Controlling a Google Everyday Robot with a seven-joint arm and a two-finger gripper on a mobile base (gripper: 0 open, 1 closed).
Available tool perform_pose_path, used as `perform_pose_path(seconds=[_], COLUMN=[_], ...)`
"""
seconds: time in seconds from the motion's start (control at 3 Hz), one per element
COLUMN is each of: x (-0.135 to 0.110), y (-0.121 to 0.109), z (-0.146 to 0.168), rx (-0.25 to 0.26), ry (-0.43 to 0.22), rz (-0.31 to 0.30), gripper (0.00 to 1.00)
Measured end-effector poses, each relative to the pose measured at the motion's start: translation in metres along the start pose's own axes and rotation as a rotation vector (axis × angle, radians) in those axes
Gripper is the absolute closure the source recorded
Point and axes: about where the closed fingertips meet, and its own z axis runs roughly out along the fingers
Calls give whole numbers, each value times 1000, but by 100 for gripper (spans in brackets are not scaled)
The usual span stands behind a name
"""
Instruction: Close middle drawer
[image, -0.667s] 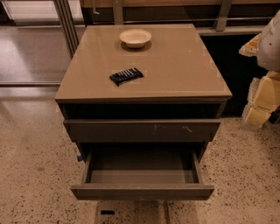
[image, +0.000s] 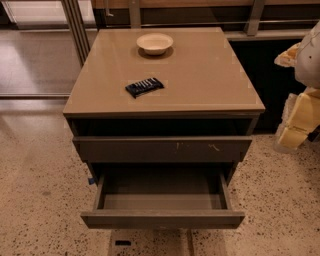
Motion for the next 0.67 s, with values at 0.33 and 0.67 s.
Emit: perform_pose_path(seconds=[0.33,0.67], x=[8,15], y=[24,56], z=[43,127], rx=[-30,-140], ry=[-97,-266], rz=[58,197], gripper=[0,0])
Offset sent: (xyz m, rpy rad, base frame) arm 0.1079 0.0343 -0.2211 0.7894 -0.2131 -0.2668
